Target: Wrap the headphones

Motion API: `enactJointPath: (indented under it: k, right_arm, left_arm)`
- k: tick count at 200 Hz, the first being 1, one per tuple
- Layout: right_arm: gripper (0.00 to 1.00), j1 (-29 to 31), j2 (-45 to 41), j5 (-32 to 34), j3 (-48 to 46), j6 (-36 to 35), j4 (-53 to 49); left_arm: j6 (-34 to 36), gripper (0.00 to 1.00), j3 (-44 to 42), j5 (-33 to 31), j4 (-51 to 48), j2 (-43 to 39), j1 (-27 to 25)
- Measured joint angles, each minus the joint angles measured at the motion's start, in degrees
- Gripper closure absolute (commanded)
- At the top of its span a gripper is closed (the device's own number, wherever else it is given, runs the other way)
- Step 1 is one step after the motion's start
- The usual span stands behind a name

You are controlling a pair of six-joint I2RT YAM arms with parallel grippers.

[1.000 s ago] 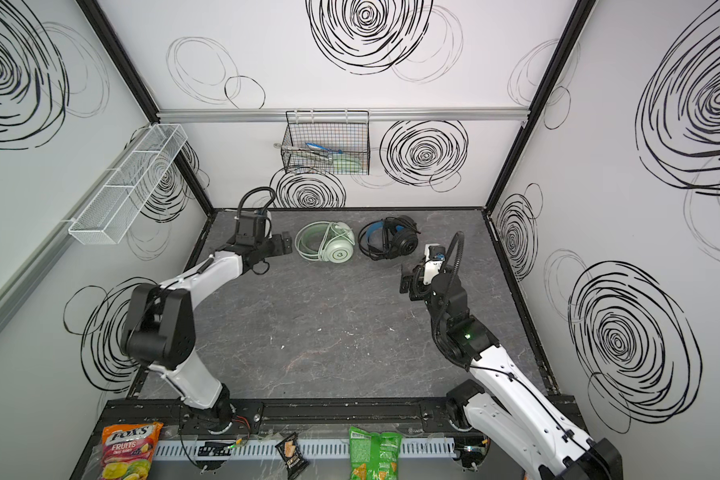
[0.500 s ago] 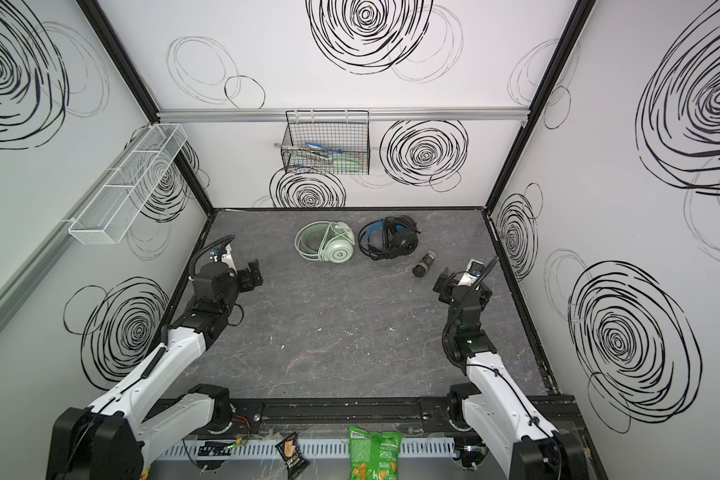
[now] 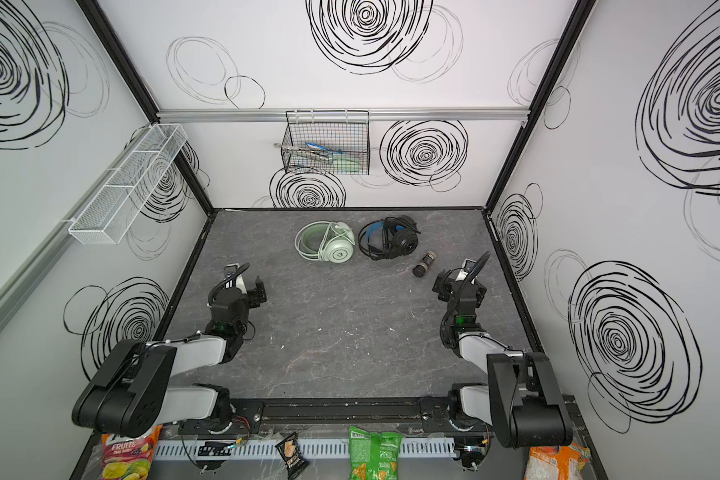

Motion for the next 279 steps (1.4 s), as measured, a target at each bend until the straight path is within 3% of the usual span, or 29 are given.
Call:
enactJointPath:
  k: [47,100,143,175,279]
  right_arm:
    - [0.03,0.11,6.80,-0.55,-0.20,-2.56,7.37]
    - [0.03,-2.27,10.99,-5.51,4.61,-3.19,5.77]
    - [0.03,-2.80,10.88,-7.10,4.61,-3.21,6.25]
    - [0.03,-2.21,10.56,-7.76,-1.97,-4.39,13.38]
    - [0.03,-2.19,11.17,-7.32,-1.86,-4.24,14.93]
  left_arm:
    - [2.27,0.04,-2.05,6.08,15.02,4.74,1.25]
    - [2.49,0.04,-3.04,8.48,19.06,5.66,1.66]
    - [2.56,0.04,-3.10,8.76,19.80,5.66,1.66]
    - [2.67,0.04,-3.10,8.87,19.85,5.66,1.66]
    - [2.64,0.04,-3.10,10.82,20.15,5.66,2.58]
